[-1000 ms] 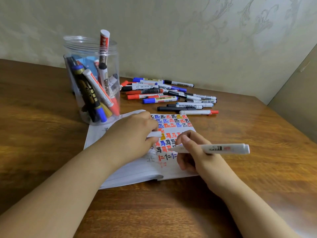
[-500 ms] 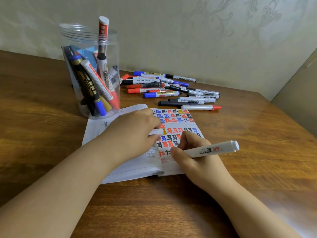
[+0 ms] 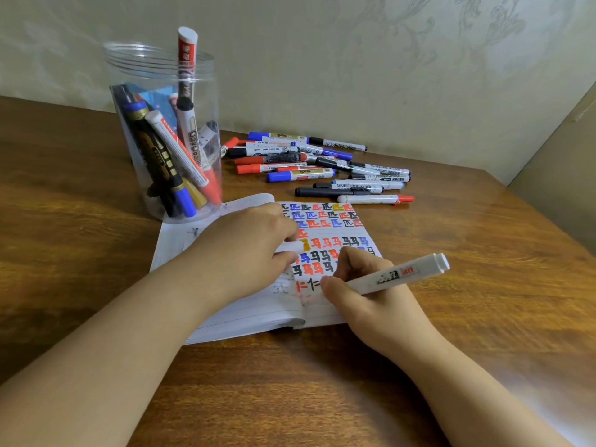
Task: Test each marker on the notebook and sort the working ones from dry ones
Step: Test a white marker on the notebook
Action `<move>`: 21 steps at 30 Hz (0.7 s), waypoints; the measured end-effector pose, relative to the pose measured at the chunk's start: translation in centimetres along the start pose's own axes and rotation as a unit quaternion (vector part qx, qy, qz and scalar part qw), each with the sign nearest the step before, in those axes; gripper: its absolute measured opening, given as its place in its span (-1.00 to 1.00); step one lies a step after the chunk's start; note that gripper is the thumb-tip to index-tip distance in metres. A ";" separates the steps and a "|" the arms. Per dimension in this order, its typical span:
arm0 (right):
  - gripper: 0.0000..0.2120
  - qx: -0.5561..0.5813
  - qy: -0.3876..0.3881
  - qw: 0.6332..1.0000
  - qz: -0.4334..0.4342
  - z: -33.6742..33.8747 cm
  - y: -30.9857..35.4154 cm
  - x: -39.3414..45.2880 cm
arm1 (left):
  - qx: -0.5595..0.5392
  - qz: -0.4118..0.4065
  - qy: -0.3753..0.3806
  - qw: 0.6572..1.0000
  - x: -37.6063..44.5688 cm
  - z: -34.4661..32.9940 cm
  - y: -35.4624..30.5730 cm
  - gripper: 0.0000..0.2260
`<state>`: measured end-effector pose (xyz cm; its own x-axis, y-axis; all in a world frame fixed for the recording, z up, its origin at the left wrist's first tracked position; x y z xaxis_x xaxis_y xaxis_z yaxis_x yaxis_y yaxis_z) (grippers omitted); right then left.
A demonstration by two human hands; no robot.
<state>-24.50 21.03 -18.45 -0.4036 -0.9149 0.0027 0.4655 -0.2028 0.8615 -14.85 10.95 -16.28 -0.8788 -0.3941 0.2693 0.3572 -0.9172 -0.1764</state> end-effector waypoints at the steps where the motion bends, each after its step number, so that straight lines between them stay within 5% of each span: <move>1: -0.71 0.009 -0.009 1.000 -0.003 0.2 -0.1 0.0 | 0.000 0.000 0.001 1.000 0.0 0.0 0.0 -0.78; 21: -0.70 -0.014 -0.043 0.999 0.007 0.8 -0.1 0.1 | -0.004 -0.005 0.000 1.000 -0.2 0.3 -0.1 -0.76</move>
<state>-25.18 21.18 -18.12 -0.4623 -0.8848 0.0588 0.4923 -0.2009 0.8469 -14.67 11.09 -16.06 -0.8824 -0.3844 0.2712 0.3455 -0.9208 -0.1808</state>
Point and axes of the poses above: each hand's wrist, its own x-axis towards the middle knuckle, its own z-axis out of the back of the hand, y = z × x, the point moved 7 cm from there along x, towards the middle knuckle, and after that the axes turned 12 degrees about -z, right-handed, at the moved point
